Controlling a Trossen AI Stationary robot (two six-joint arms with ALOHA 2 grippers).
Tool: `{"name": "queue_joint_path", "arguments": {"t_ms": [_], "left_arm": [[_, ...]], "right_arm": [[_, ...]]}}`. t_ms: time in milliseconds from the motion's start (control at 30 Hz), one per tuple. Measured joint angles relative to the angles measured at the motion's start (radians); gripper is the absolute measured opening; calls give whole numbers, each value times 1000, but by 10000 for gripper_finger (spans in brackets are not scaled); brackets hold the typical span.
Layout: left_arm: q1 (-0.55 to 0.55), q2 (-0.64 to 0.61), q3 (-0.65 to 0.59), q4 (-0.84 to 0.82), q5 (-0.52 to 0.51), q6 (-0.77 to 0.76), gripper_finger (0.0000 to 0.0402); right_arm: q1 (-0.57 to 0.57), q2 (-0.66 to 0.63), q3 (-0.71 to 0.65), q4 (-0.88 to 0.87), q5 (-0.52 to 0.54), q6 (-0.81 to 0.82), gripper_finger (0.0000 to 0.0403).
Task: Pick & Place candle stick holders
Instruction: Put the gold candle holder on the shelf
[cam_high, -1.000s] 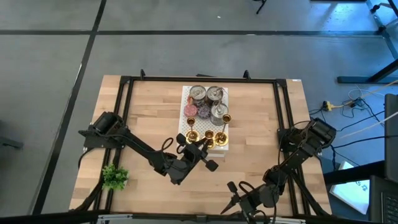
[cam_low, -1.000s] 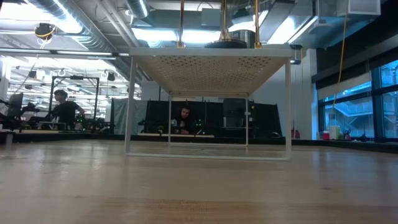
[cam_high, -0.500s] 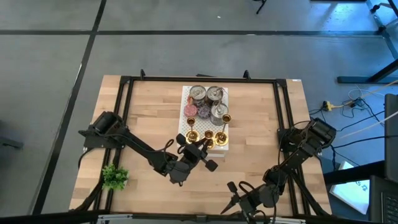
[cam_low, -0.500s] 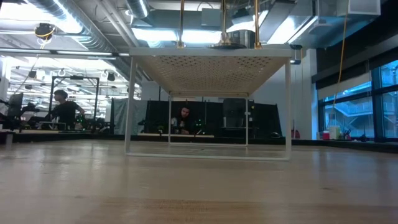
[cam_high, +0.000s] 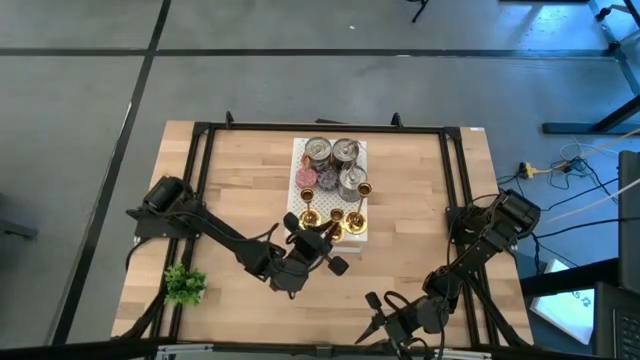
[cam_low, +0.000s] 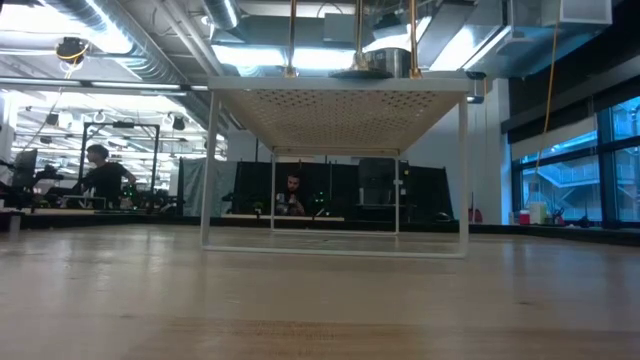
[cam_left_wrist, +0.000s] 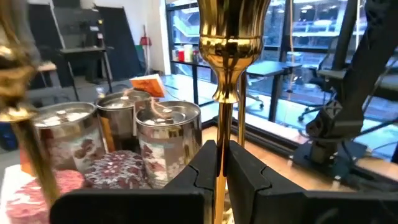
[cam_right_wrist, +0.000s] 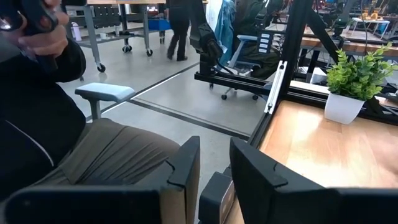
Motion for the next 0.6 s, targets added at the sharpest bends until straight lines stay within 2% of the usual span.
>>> {"name": "queue_joint_path", "arguments": {"t_ms": [100,200,600], "left_arm": [[19,-8,2,-95,29,-129,12],[27,-8,4,-156,29,-192,12],[24,-12,2,-163,31,-179,12]], "right_arm": [[0,0,0,0,0,1,89],[0,0,0,0,0,4,89],[-1,0,0,-1,0,3,89]]}}
